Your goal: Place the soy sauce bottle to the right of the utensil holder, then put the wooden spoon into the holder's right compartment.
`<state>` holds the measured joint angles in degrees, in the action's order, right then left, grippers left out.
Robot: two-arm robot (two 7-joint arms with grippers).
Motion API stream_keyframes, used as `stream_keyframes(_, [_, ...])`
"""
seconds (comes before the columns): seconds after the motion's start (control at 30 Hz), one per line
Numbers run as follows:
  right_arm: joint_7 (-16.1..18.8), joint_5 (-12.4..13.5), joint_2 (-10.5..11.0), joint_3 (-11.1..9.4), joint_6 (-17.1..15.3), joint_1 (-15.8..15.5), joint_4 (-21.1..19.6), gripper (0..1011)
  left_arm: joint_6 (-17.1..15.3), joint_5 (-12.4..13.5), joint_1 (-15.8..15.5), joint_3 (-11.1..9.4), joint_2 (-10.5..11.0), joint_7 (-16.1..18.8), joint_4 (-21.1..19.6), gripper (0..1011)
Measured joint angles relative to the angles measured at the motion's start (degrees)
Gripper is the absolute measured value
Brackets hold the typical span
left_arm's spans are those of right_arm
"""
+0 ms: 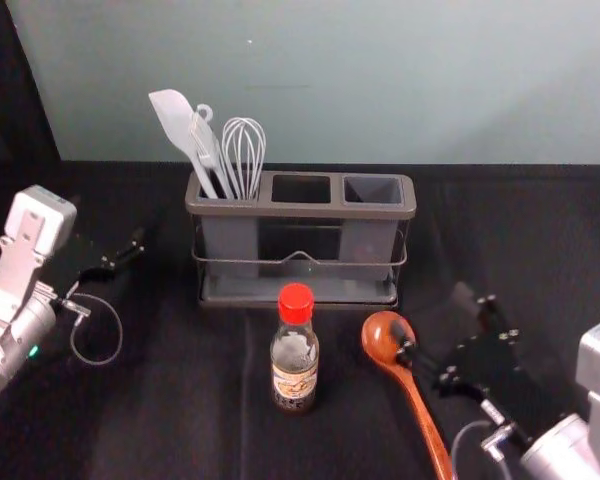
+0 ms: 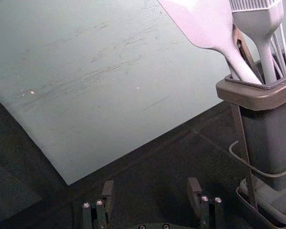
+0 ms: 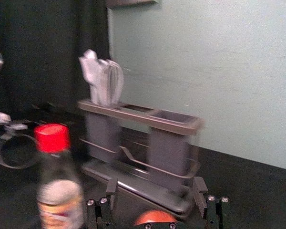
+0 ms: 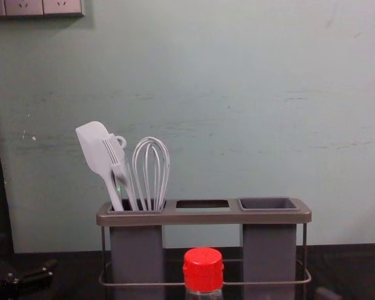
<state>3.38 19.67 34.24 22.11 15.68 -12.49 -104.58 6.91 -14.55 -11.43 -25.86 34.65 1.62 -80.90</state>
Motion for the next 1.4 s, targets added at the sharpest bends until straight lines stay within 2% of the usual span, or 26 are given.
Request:
stream_keyframes(0.23, [3.91, 0.8, -1.9, 2.55, -0.14, -0.1, -1.67, 1003, 0.0, 0.0, 0.0, 0.0, 0.0, 0.0, 0.0, 1000])
stream_keyframes(0.53, [6.73, -1.6, -5.47, 5.87, -3.05, 2.5, -1.37, 1003, 0.0, 0.0, 0.0, 0.0, 0.0, 0.0, 0.0, 1000])
stream_keyframes(0.9, [9.43, -2.56, -9.35, 6.81, -6.25, 6.45, 1.1, 1003, 0.0, 0.0, 0.0, 0.0, 0.0, 0.0, 0.0, 1000])
stream_keyframes(1.4, [11.11, -4.32, -12.59, 6.56, -7.84, 7.57, 1.92, 1003, 0.0, 0.0, 0.0, 0.0, 0.0, 0.0, 0.0, 1000])
